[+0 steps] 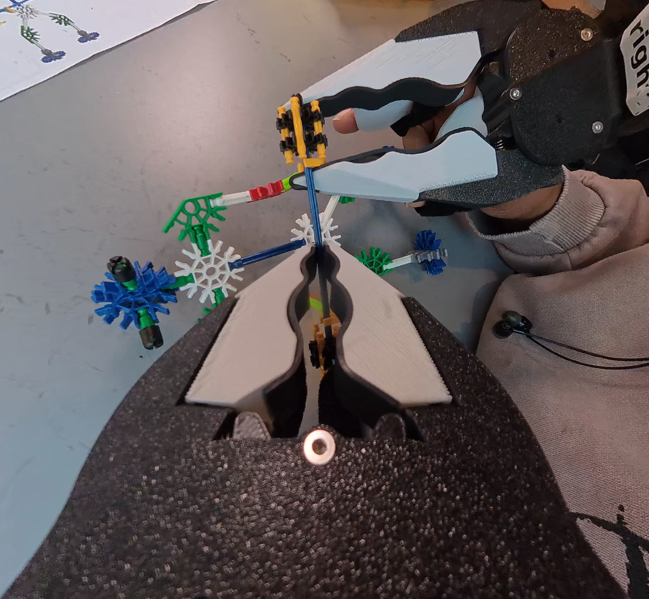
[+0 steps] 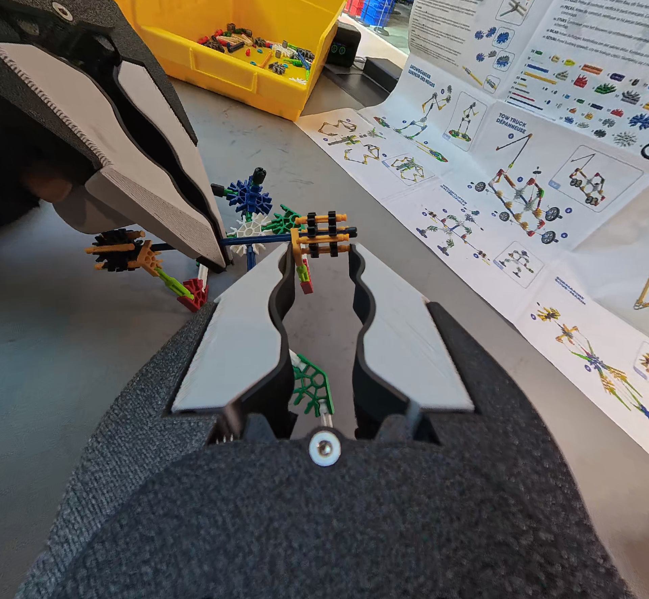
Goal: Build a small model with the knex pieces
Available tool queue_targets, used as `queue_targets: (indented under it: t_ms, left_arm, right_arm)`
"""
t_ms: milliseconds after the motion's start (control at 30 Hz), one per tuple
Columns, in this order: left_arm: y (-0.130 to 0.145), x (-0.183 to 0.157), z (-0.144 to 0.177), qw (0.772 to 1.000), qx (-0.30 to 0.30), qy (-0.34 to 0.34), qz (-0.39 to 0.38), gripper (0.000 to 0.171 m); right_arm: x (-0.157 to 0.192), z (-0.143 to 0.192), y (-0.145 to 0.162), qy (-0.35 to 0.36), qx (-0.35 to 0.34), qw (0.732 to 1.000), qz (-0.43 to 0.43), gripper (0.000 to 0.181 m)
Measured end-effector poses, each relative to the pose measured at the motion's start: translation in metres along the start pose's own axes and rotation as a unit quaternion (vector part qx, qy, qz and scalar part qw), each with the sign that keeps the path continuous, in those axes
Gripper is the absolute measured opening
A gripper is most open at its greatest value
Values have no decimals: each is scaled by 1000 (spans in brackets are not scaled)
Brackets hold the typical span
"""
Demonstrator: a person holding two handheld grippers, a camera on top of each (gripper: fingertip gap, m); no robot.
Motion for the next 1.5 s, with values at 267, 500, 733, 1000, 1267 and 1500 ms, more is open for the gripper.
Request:
queue_targets:
  t_ms: [267,500,733,1000,1267,1500]
  left_arm:
    - [-2,1,-5,1000,1,0,-3,3]
    - [-7,2,-12,1000,4,7,-11,3]
    - [-15,3,-23,999,13,11,-33,3]
    - [-22,4,-32,998,19,18,-58,3]
    - [-26,7,-25,997,-13,13,-75,11]
    - [-16,3,4,994,28,43,-95,40]
  right_arm:
    - [-6,1,6,10,12,998,-53,29]
    - [-15,4,8,16,25,997,-69,29]
    - [-23,10,14,35,40,994,-94,30]
    - [-30,15,19,60,45,990,-121,30]
    - [-34,17,22,73,62,988,-125,30]
    - [-37,20,25,88,69,986,-123,30]
Point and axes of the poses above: each gripper's, where its closed fingertips meet, z back along the fingers, y out of its underside, x = y × z across the jaws, the point moved 10 cm from there along z, back along the fingers, and after that the axes turned 6 degrees about -x, right-handed, at the moved point
